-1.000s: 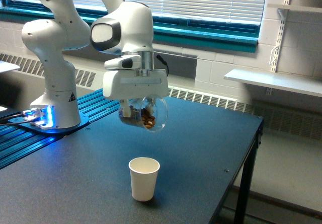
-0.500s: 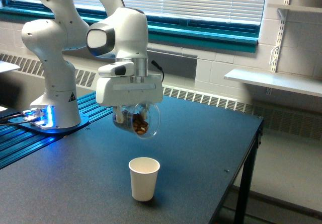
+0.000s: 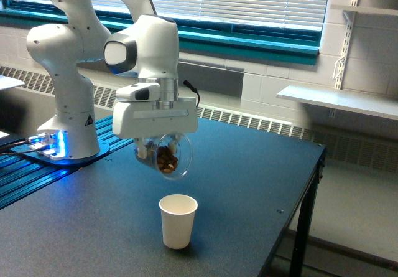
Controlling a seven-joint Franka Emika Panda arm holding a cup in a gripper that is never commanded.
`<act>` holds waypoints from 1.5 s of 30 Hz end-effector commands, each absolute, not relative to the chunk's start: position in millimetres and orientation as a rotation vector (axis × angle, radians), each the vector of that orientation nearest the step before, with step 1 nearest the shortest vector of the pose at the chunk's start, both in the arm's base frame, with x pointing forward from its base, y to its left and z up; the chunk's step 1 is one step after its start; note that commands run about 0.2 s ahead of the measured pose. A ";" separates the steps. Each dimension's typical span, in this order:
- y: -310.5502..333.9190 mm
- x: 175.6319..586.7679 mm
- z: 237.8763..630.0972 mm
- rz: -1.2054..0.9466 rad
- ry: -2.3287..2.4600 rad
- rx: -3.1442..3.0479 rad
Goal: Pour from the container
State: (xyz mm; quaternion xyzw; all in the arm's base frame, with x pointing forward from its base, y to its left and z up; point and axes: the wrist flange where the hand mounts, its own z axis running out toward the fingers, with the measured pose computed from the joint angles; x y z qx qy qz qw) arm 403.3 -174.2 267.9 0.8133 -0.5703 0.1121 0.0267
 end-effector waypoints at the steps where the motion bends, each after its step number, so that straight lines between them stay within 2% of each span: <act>1: -170.3 395.1 253.4 0.344 -1.759 2.519; 31: -195.6 419.9 275.5 0.289 -1.749 2.536; 45: -191.6 420.5 268.9 0.235 -1.743 2.541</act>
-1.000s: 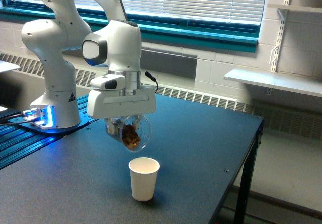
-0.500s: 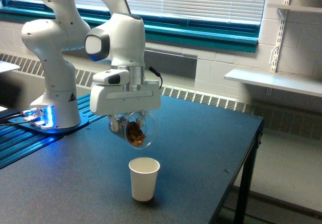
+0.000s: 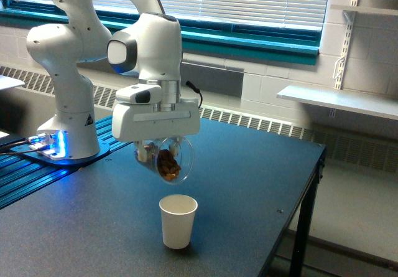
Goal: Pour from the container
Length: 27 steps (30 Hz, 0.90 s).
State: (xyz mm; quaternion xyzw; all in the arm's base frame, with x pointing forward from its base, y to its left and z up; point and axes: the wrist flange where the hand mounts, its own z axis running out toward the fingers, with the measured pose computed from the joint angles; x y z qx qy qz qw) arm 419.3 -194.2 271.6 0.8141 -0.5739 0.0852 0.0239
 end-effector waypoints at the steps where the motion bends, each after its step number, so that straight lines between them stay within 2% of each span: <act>1: -191.9 420.9 269.1 0.230 -1.742 2.541; 27: -189.6 433.8 266.9 0.143 -1.751 2.567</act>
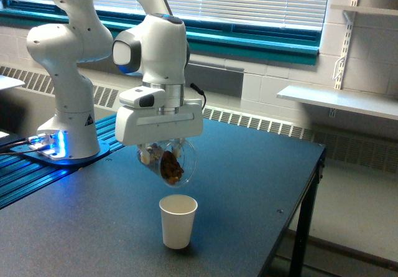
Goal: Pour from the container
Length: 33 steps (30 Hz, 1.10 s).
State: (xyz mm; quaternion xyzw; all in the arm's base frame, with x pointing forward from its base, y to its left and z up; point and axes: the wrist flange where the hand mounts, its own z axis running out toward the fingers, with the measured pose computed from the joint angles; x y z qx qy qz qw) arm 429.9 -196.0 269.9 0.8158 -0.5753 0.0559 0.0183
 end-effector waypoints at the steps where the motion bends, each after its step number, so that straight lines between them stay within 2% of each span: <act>1: -189.9 434.0 266.7 0.140 -1.753 2.566; 33: -194.9 437.4 268.9 0.079 -1.767 2.566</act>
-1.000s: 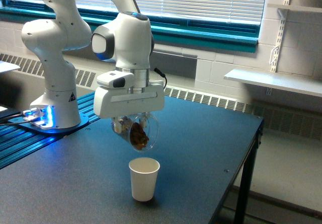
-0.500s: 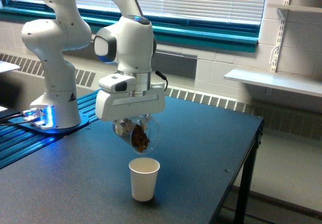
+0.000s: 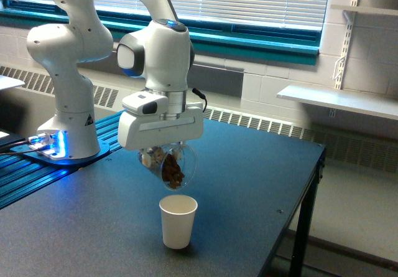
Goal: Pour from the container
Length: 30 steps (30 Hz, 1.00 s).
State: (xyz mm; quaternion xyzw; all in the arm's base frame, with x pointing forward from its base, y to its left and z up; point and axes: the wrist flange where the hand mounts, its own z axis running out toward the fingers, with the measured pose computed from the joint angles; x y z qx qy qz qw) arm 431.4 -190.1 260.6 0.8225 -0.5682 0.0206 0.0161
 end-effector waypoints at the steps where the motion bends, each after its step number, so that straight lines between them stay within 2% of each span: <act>1: -195.3 437.5 268.9 0.078 -1.767 2.565; 11: -199.7 434.3 263.2 0.048 -1.781 2.549; 14: -229.0 434.6 284.7 0.075 -1.774 2.554; 30: -224.0 436.0 284.3 0.018 -1.770 2.544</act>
